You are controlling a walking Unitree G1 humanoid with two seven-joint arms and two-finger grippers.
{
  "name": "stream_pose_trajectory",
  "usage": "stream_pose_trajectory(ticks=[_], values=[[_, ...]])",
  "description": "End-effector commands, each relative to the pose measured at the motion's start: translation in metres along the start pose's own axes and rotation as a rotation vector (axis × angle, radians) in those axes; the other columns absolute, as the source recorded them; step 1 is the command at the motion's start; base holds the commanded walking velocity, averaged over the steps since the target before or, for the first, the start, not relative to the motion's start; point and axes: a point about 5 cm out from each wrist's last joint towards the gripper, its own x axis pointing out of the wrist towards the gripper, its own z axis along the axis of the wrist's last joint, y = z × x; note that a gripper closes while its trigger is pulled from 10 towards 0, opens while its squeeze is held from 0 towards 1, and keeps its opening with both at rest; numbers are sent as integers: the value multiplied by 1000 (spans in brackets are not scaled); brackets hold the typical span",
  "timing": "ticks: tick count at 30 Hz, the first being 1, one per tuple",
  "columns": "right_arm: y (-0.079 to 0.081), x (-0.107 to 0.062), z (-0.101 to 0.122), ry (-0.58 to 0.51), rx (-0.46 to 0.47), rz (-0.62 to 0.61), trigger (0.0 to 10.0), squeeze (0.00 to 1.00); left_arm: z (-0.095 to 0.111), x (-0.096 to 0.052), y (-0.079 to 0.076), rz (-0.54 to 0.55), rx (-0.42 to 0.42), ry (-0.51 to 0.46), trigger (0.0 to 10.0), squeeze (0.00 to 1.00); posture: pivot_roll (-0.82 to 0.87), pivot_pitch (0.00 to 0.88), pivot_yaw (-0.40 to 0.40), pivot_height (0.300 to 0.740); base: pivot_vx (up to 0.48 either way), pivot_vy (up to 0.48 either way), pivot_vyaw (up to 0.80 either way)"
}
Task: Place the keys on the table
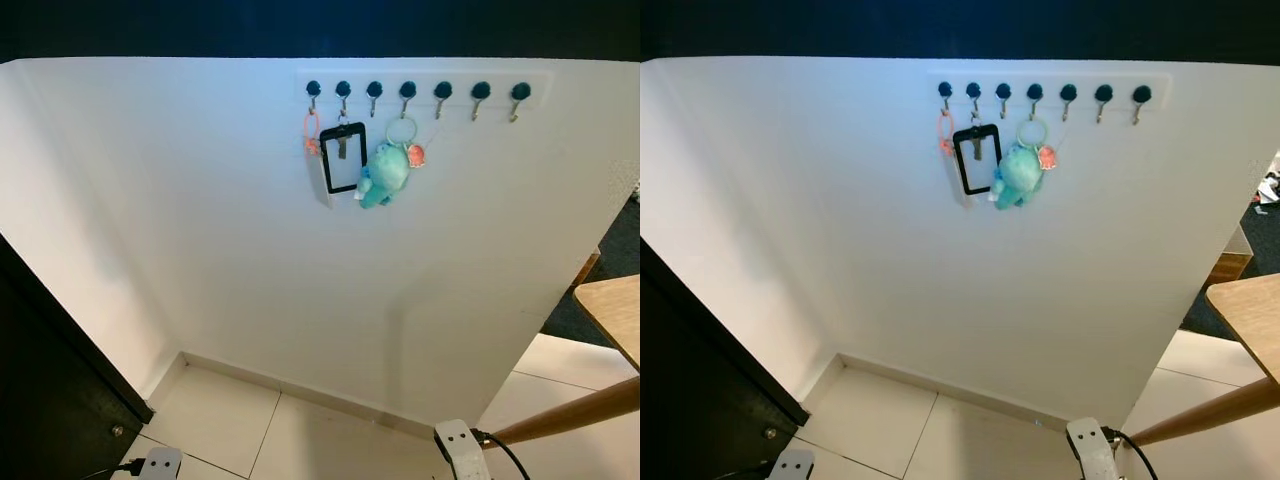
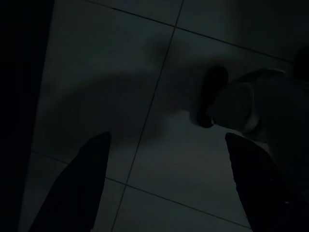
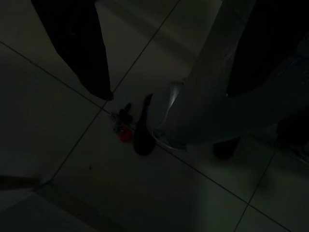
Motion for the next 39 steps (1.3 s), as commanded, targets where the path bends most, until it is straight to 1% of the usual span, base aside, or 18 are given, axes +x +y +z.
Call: stream_pose_trajectory(ticks=[1,39], values=[[9,1,-9,29,10,27,10000,0,0,0,2,2,17,7,10000,0,-70,19,51,740,-360,0,0],[14,2,-11,30,9,43,10000,0,-5,-2,4,8,43,27,10000,0,-69,32,57,740,-405,0,0]])
